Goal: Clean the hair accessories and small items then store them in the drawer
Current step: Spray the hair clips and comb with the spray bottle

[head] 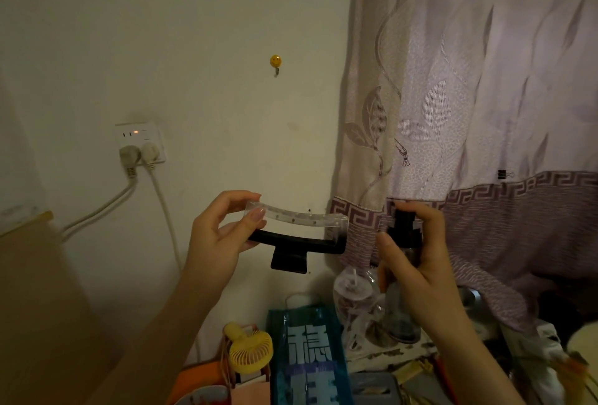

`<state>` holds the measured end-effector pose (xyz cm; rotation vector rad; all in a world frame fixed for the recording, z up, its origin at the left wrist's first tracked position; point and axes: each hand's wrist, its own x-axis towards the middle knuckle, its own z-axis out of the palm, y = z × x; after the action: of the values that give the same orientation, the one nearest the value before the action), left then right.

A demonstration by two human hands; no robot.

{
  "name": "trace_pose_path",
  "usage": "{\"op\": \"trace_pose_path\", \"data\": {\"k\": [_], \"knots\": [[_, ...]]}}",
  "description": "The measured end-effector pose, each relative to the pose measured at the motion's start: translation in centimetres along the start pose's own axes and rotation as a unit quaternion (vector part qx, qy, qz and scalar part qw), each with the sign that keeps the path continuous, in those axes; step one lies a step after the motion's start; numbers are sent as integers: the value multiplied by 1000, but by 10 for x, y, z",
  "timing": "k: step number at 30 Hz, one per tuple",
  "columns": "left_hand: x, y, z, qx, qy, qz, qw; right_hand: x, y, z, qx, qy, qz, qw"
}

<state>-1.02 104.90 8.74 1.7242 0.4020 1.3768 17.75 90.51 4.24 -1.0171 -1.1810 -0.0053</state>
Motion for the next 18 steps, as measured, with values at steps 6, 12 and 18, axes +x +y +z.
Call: {"op": "trace_pose_path", "data": {"k": [6, 12, 18], "knots": [[-1, -2, 2, -1, -3, 0, 1000, -2, 4, -3, -11, 20, -1, 1000], [-3, -5, 2, -10, 0, -10, 1000, -6, 5, -4, 23, 25, 33, 999], [-4, -6, 2, -13, -4, -15, 1000, -8, 7, -2, 45, 3, 77, 996]]}}
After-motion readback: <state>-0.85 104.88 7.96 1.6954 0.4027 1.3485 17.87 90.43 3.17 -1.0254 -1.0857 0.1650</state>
